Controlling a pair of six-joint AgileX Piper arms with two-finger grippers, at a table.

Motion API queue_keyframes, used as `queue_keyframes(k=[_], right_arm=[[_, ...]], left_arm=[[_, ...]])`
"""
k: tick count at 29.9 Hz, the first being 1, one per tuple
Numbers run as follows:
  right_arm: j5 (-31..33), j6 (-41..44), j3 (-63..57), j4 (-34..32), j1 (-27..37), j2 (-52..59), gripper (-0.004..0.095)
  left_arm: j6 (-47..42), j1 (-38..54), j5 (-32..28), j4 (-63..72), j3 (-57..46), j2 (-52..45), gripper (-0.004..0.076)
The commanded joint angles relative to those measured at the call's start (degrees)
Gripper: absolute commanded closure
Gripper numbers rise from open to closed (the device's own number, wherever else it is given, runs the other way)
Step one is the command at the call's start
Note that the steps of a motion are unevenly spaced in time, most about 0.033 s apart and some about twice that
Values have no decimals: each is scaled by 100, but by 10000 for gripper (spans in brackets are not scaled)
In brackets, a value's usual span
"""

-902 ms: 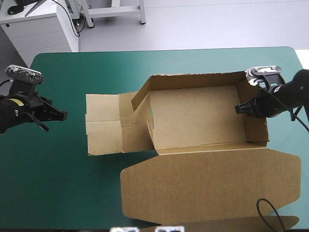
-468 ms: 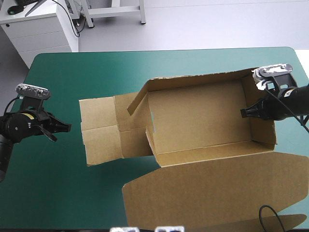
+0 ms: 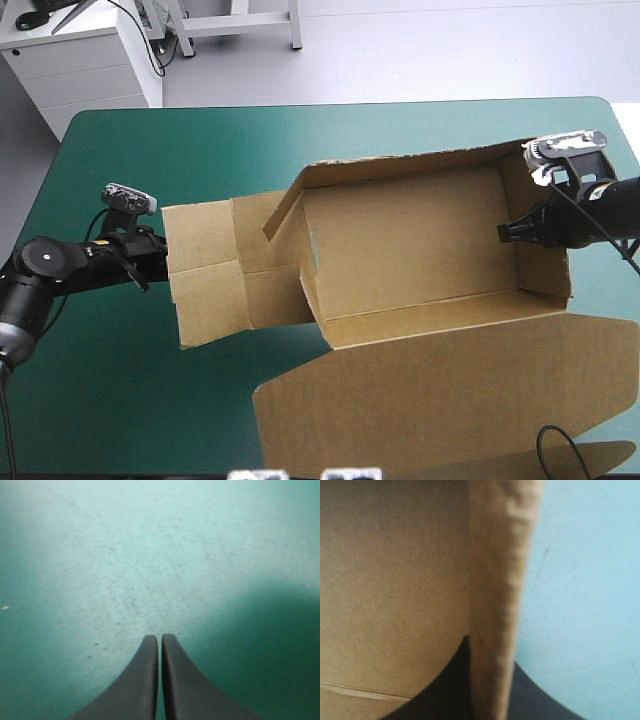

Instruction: Fold the box

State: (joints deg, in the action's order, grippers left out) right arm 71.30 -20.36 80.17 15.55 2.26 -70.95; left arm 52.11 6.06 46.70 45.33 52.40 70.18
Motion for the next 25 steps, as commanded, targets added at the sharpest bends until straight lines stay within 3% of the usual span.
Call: queue_keyframes(k=[1, 18, 25], right_arm=[[-390, -49, 188, 234, 37, 172, 927], [-812, 173, 188, 292, 37, 153, 927], [-919, 247, 188, 454, 37, 153, 927]], left_arm=[[656, -2, 402, 1131, 157, 42, 708], [1779, -26, 2627, 3637, 244, 206, 709], [1742, -506, 2743, 3518, 661, 206, 709]])
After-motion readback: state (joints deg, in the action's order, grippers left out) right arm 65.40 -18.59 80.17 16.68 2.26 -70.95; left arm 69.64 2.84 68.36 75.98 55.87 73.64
